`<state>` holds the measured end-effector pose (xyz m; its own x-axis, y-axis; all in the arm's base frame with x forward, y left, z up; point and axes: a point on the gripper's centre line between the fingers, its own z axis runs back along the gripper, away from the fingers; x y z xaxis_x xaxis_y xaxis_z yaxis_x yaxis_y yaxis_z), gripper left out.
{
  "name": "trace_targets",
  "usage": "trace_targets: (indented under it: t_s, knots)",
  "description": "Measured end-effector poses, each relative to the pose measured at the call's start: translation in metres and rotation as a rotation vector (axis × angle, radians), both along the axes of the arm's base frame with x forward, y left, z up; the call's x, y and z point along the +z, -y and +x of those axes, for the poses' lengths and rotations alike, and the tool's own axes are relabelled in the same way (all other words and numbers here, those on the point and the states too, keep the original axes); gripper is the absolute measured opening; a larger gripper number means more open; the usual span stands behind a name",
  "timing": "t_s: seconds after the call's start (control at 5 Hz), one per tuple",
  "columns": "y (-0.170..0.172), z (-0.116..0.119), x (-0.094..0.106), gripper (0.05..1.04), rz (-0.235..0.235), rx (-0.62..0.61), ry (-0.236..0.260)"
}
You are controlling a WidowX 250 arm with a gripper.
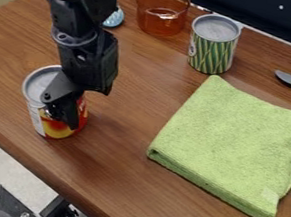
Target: Can putto the bottom left part of the table
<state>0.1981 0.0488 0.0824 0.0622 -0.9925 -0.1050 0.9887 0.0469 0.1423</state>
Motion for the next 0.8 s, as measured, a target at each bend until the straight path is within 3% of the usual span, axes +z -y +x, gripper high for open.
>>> trace_targets:
  t_s: [0.2,0.4,0.6,0.8]
  knots:
    - [-0.014,0.004,-0.001,1.0,0.032,-0.086,-0.02]
    - [-0.023,0.008,-0.002,1.0,0.049,-0.081,-0.037]
    - [-0.035,0.011,-0.003,1.0,0.031,-0.073,-0.054]
    - [-0.045,0.014,-0.003,0.999,0.025,-0.028,-0.021]
